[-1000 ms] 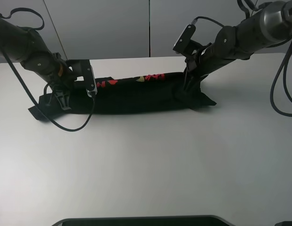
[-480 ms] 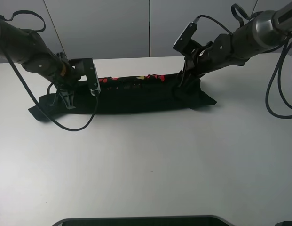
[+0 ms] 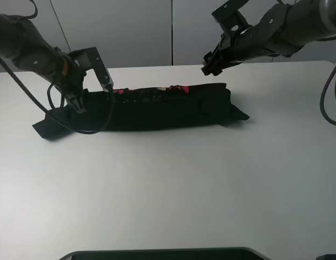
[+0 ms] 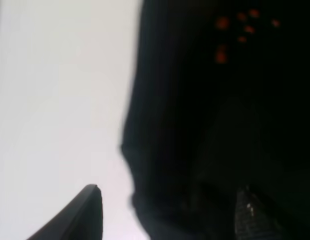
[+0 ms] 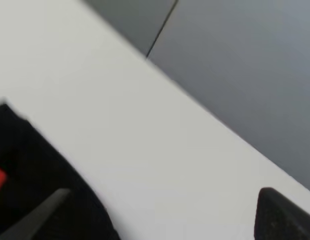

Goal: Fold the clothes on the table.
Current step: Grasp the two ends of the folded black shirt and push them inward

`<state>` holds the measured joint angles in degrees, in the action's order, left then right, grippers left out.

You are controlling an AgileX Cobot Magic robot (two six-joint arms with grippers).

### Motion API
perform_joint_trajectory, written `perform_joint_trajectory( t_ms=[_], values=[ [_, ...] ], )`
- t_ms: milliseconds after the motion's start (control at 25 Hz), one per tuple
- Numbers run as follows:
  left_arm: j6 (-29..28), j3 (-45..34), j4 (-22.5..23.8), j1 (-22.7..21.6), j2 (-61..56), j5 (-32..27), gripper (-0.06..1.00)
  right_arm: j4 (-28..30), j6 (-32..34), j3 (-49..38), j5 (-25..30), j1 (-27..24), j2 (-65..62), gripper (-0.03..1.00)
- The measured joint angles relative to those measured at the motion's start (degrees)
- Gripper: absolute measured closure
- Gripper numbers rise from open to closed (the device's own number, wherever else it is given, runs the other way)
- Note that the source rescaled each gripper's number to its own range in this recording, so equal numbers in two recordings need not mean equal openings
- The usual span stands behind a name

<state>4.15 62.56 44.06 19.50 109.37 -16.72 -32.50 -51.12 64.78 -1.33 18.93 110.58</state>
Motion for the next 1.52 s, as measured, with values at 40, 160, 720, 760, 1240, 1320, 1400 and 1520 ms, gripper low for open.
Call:
perform_joint_trajectory(
  t_ms=[40,160,720,760,1240,1320,1400,1520],
  values=[
    [-1.9,0.0,-1.0,0.0,-1.4,-0.1,0.21,-1.9,0.2,0.0,1.9,0.0,-1.6,0.18],
    [-6.5,0.0,-5.1,0.0,-6.2,-2.3,0.20,-7.0,3.0,0.0,11.5,-1.5,-4.5,0.18],
    [-8.2,0.0,-23.6,0.0,-9.2,-18.1,0.20,-7.5,13.5,0.0,37.4,-13.1,-3.1,0.18],
    [-8.2,0.0,-23.7,0.0,-9.2,-18.2,0.20,-7.5,13.6,0.0,38.0,-13.2,-1.9,0.18],
    [-8.2,0.0,-23.9,0.0,-9.2,-18.2,0.20,-10.9,13.4,0.9,38.9,-13.2,10.1,-0.01],
    [-8.2,0.0,-23.9,0.0,-9.2,-18.2,0.20,-12.7,12.5,1.1,38.9,-13.2,10.5,-0.01],
    [-8.2,0.0,-23.9,0.0,-9.2,-18.2,0.20,-15.2,10.8,1.3,38.9,-13.2,10.7,-0.01],
    [-8.2,0.0,-23.9,0.0,-9.2,-18.2,0.20,-19.5,8.6,1.3,38.9,-13.2,11.1,-0.01]
  ],
)
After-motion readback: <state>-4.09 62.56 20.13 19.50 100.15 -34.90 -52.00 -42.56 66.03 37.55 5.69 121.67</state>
